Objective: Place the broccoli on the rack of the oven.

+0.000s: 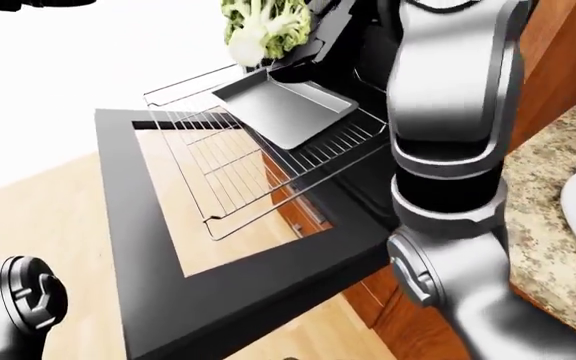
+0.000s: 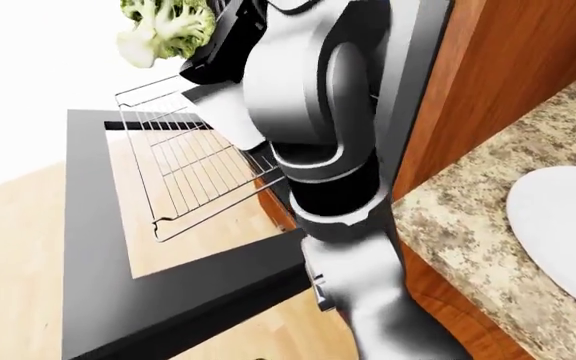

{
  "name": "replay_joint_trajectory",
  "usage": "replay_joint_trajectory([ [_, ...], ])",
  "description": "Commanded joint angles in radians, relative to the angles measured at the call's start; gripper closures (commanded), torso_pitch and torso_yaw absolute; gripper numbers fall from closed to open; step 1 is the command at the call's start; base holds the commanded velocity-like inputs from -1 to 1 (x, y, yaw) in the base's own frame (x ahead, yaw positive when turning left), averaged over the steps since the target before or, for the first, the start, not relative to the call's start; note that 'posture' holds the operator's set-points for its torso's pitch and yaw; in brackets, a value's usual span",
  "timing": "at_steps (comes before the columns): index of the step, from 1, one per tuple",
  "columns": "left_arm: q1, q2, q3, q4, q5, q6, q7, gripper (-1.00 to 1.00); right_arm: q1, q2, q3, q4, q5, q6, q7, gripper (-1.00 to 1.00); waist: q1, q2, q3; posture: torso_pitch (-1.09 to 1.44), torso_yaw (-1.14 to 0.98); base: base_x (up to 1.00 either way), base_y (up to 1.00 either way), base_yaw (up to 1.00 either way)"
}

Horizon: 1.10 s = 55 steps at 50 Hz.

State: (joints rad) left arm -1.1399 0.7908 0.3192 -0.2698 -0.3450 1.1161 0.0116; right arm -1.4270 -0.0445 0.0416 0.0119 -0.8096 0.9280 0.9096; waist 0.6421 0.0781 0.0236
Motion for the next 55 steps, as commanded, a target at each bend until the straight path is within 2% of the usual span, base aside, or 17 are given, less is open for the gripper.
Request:
replay_joint_trajectory([
  [1,-0.025,0.015,0.01,-0.013,0.0,-0.027,0.006,-1.0,-0.052,-0.008,-0.024,0.053,0.045,-0.071,-0.078,1.0,0.003,0.004,-0.027,0.0,0.69,0.0,0.0,0.0],
  [12,-0.013,0.008,0.006,-0.018,0.002,-0.037,0.012,-1.0,-0.116,-0.071,-0.029,0.414,0.161,-0.283,-0.25,1.0,0.045,0.001,-0.035,0.0,0.73,0.0,0.0,0.0],
  [26,0.018,0.012,0.019,-0.043,-0.014,-0.032,0.027,-1.0,-0.304,-0.08,-0.046,0.958,0.258,-0.581,-0.412,1.0,0.063,0.003,-0.044,0.0,0.73,0.0,0.0,0.0],
  [30,0.02,0.018,0.025,-0.046,-0.022,-0.029,0.026,-1.0,-0.311,-0.086,-0.035,1.064,0.255,-0.666,-0.433,1.0,0.066,0.004,-0.045,0.0,0.73,0.0,0.0,0.0],
  [46,0.02,0.034,0.028,-0.036,-0.047,-0.027,0.047,-1.0,-0.296,-0.079,-0.047,1.237,0.217,-0.75,-0.539,1.0,0.077,0.002,-0.05,0.0,0.73,0.0,0.0,0.0],
  [52,0.025,0.034,0.028,-0.036,-0.051,-0.028,0.051,-1.0,-0.279,-0.062,-0.014,1.26,0.151,-0.828,-0.605,1.0,0.077,0.004,-0.051,0.0,0.73,0.0,0.0,0.0],
  [55,0.032,0.038,0.035,-0.046,-0.059,-0.021,0.052,-1.0,-0.28,-0.06,-0.017,1.27,0.126,-0.824,-0.641,1.0,0.078,0.005,-0.052,0.0,0.73,0.0,0.0,0.0],
])
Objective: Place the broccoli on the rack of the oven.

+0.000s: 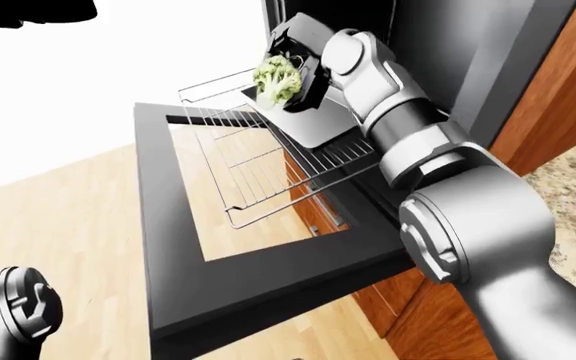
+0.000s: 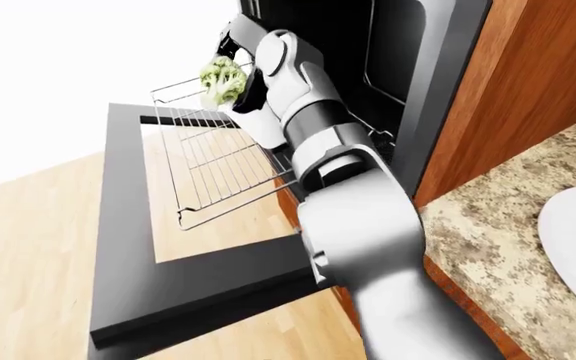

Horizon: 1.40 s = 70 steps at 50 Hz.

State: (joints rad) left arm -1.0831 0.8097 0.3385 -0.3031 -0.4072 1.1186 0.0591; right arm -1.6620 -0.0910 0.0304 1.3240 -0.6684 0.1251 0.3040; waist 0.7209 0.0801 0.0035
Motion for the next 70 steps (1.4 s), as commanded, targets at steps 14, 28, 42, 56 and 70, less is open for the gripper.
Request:
replay_joint_trajectory([
  [14,-0.011,0.036,0.034,-0.028,-0.04,-0.007,0.025,-1.0,0.001,-0.026,-0.006,-0.005,-0.153,-0.048,-0.158,1.0,0.005,0.003,-0.034,0.0,0.73,0.0,0.0,0.0],
  [28,0.015,0.036,0.034,-0.033,-0.057,-0.021,0.045,-1.0,0.037,-0.029,-0.022,0.012,-0.224,-0.003,-0.224,1.0,0.008,0.0,-0.038,0.0,0.73,0.0,0.0,0.0],
  [42,0.013,0.04,0.032,-0.029,-0.086,-0.013,0.055,-1.0,0.003,-0.038,-0.057,0.022,-0.221,-0.009,-0.277,1.0,0.01,-0.001,-0.038,0.0,0.73,0.0,0.0,0.0],
  [56,0.0,0.032,0.015,-0.021,-0.073,-0.026,0.047,-1.0,-0.051,-0.047,-0.069,0.023,-0.212,-0.019,-0.285,1.0,0.011,-0.003,-0.034,0.0,0.73,0.0,0.0,0.0],
  [70,0.005,0.048,0.029,-0.031,-0.088,-0.018,0.038,-1.0,-0.041,-0.044,-0.07,0.023,-0.209,-0.02,-0.279,1.0,0.011,-0.002,-0.03,0.0,0.73,0.0,0.0,0.0],
])
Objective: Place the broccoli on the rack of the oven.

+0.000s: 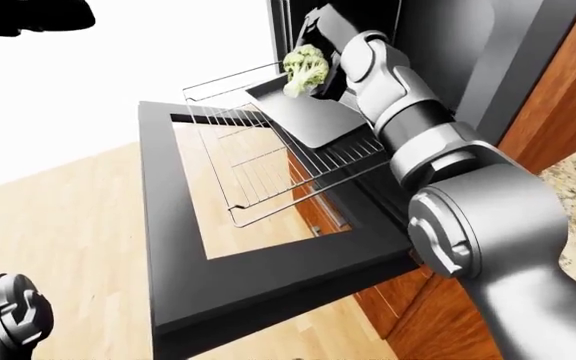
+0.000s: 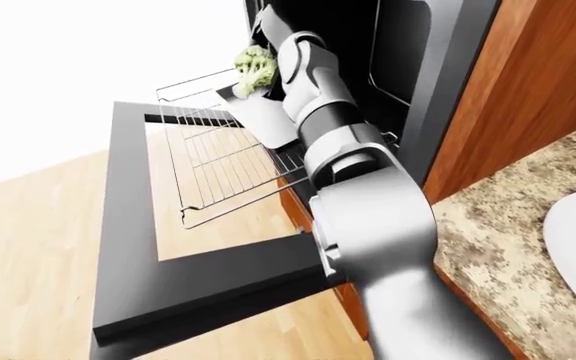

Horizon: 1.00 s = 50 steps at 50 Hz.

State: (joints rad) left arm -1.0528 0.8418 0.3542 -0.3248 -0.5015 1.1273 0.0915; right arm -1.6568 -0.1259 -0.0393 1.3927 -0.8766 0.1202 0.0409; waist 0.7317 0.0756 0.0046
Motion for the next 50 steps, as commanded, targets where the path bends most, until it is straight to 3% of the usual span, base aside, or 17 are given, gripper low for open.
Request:
replay_joint_trajectory([
  [1,-0.027,0.016,0.011,-0.009,0.006,-0.029,0.006,-1.0,-0.045,-0.01,0.0,-0.045,-0.001,-0.016,-0.015,1.0,0.0,0.002,-0.031,0.0,0.73,0.0,0.0,0.0],
  [50,-0.025,0.01,-0.005,-0.009,0.031,-0.049,-0.01,-1.0,-0.006,-0.003,0.008,-0.045,-0.008,0.005,0.024,1.0,0.002,0.001,-0.035,0.0,0.73,0.0,0.0,0.0],
])
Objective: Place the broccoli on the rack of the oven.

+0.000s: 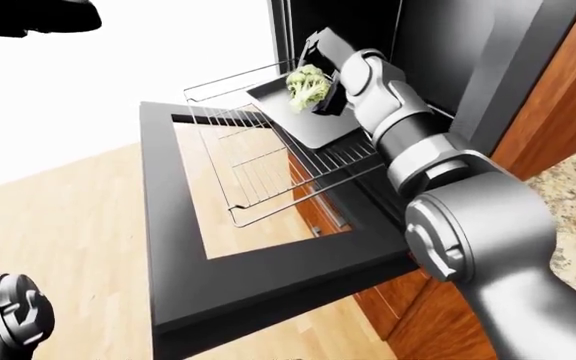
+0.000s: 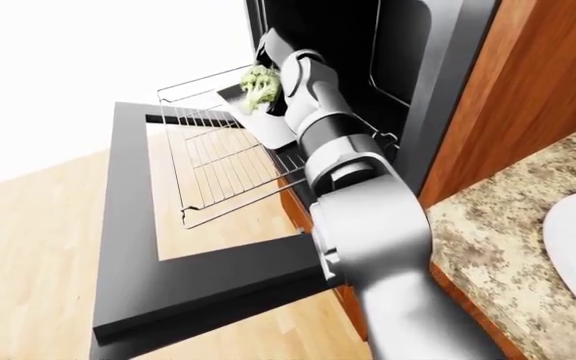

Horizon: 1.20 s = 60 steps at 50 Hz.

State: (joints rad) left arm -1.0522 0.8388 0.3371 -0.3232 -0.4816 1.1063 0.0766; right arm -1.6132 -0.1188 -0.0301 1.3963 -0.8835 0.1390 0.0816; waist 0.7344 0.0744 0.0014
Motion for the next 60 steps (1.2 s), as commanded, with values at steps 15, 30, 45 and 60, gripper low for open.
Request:
replay_joint_trajectory([
  [15,-0.02,0.014,0.03,-0.025,0.015,-0.015,-0.008,-1.0,-0.051,-0.017,-0.005,-0.048,-0.002,-0.007,-0.026,1.0,0.0,0.002,-0.031,0.0,0.73,0.0,0.0,0.0],
  [30,-0.017,0.009,0.022,-0.022,0.01,-0.029,-0.011,-1.0,-0.047,-0.017,-0.004,-0.047,-0.004,-0.003,-0.02,1.0,0.001,0.001,-0.032,0.0,0.73,0.0,0.0,0.0],
  [45,-0.015,0.014,0.03,-0.028,-0.001,-0.025,-0.013,-1.0,-0.043,-0.021,-0.003,-0.047,-0.01,0.027,0.001,1.0,0.001,0.002,-0.032,0.0,0.73,0.0,0.0,0.0],
  [60,0.002,0.02,0.034,-0.039,-0.022,-0.025,0.0,-1.0,-0.028,-0.023,0.002,-0.046,-0.024,0.047,0.043,1.0,0.001,0.003,-0.033,0.0,0.73,0.0,0.0,0.0],
])
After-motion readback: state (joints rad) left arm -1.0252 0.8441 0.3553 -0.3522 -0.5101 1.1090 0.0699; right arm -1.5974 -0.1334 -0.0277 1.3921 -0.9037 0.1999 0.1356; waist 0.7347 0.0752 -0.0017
